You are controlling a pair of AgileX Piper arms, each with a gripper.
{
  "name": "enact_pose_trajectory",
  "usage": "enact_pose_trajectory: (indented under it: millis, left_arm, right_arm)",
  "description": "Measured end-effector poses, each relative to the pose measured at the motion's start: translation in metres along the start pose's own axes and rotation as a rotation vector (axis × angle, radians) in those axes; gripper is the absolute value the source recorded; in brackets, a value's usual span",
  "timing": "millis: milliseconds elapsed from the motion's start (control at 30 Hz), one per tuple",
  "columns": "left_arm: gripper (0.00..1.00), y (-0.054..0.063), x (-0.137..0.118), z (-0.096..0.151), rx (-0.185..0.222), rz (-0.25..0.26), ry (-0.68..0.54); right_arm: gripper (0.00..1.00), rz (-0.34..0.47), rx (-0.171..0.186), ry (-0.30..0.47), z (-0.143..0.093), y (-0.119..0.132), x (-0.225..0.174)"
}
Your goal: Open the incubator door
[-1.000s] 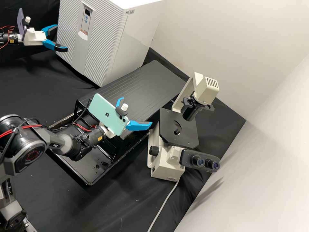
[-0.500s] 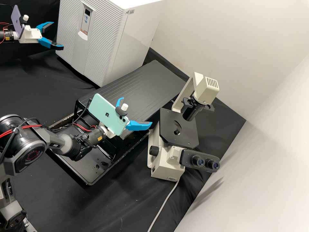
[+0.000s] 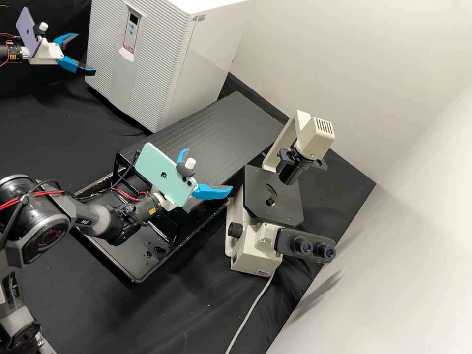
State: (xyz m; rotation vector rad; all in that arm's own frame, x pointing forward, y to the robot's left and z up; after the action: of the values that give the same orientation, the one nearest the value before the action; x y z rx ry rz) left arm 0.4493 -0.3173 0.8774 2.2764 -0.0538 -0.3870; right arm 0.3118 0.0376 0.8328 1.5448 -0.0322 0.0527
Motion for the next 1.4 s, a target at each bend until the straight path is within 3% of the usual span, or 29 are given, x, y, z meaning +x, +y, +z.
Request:
enact_pose_trajectory:
  millis: [100,400,500,567,833,967,1400]
  left_arm:
    - [1.00,0.008,-0.002,0.002,0.063,-0.025,-0.004]
    - [1.00,0.033,-0.010,0.020,0.123,0.024,-0.097]
    - [1.00,0.038,-0.014,0.022,0.118,0.058,-0.150]
    - [1.00,0.041,-0.018,0.020,0.093,0.085,-0.178]
    - [1.00,0.057,-0.023,0.012,0.023,0.104,-0.242]
    - [1.00,0.062,-0.021,0.011,0.030,0.115,-0.248]
    - [1.00,0.062,-0.016,0.013,0.038,0.119,-0.263]
  right_arm:
    - [1.00,0.000,0.000,0.000,0.000,0.000,0.000]
    - [1.00,0.000,0.000,0.000,0.000,0.000,0.000]
    - [1.00,0.000,0.000,0.000,0.000,0.000,0.000]
    - [1.00,0.000,0.000,0.000,0.000,0.000,0.000]
    - [1.00,0.000,0.000,0.000,0.000,0.000,0.000]
    - [1.00,0.000,0.000,0.000,0.000,0.000,0.000]
    - [1.00,0.000,0.000,0.000,0.000,0.000,0.000]
